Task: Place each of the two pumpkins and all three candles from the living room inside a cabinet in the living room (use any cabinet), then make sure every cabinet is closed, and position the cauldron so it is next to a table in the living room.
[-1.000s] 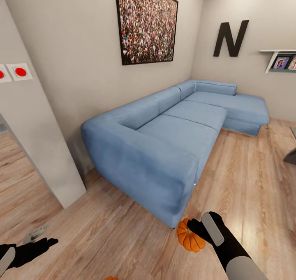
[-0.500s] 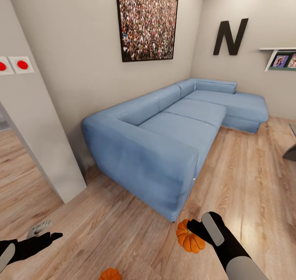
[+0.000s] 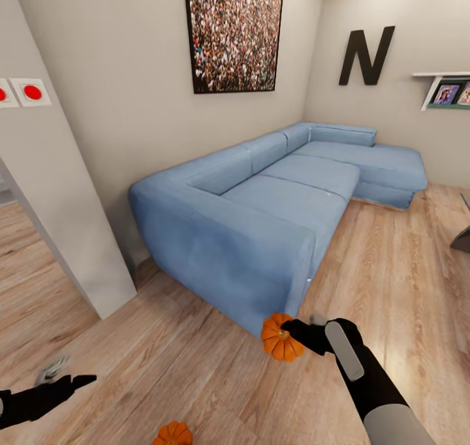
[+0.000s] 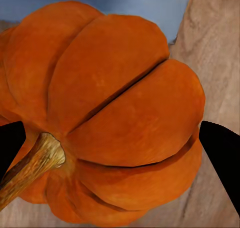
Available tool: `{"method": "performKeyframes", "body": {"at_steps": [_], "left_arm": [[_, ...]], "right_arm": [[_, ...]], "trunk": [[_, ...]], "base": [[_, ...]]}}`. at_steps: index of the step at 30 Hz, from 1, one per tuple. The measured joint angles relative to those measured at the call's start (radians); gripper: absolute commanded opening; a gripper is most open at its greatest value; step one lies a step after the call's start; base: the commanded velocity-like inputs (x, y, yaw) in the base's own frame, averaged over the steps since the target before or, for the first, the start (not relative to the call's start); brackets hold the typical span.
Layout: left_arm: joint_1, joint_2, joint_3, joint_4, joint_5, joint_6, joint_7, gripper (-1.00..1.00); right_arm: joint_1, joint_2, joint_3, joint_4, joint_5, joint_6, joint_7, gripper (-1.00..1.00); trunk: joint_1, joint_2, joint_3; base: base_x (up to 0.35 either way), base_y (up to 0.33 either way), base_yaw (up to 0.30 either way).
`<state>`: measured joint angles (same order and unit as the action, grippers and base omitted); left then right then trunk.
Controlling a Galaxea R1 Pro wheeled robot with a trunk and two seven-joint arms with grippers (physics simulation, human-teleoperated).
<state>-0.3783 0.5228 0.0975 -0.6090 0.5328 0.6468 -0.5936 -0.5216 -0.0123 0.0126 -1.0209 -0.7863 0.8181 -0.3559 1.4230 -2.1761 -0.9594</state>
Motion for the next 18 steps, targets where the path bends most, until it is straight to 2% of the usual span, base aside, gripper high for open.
{"method": "performKeyframes", "body": {"at_steps": [4, 10, 14, 18], "left_arm": [[0.000, -0.046, 0.000, 0.007, 0.001, -0.010, -0.003, 1.00], [-0.003, -0.136, -0.001, -0.010, 0.000, -0.008, -0.005, 1.00], [-0.009, -0.165, -0.001, -0.053, 0.001, 0.003, -0.016, 1.00], [-0.018, -0.174, -0.002, -0.077, 0.001, 0.032, -0.056, 1.00]], "right_arm": [[0.001, 0.004, 0.000, -0.037, 0.005, 0.031, 0.002, -1.00], [0.002, 0.009, -0.001, -0.069, 0.005, 0.085, 0.032, -1.00], [0.002, 0.010, -0.001, -0.075, 0.006, 0.095, 0.062, -1.00], [0.002, 0.013, -0.004, -0.076, 0.005, 0.135, 0.068, -1.00]], "trunk": [[0.015, -0.028, -0.013], [0.038, -0.070, -0.031], [0.054, -0.098, -0.044], [0.069, -0.126, -0.057]], "base": [[0.000, 0.000, 0.000], [0.000, 0.000, 0.000], [0.000, 0.000, 0.000], [0.000, 0.000, 0.000]]}}
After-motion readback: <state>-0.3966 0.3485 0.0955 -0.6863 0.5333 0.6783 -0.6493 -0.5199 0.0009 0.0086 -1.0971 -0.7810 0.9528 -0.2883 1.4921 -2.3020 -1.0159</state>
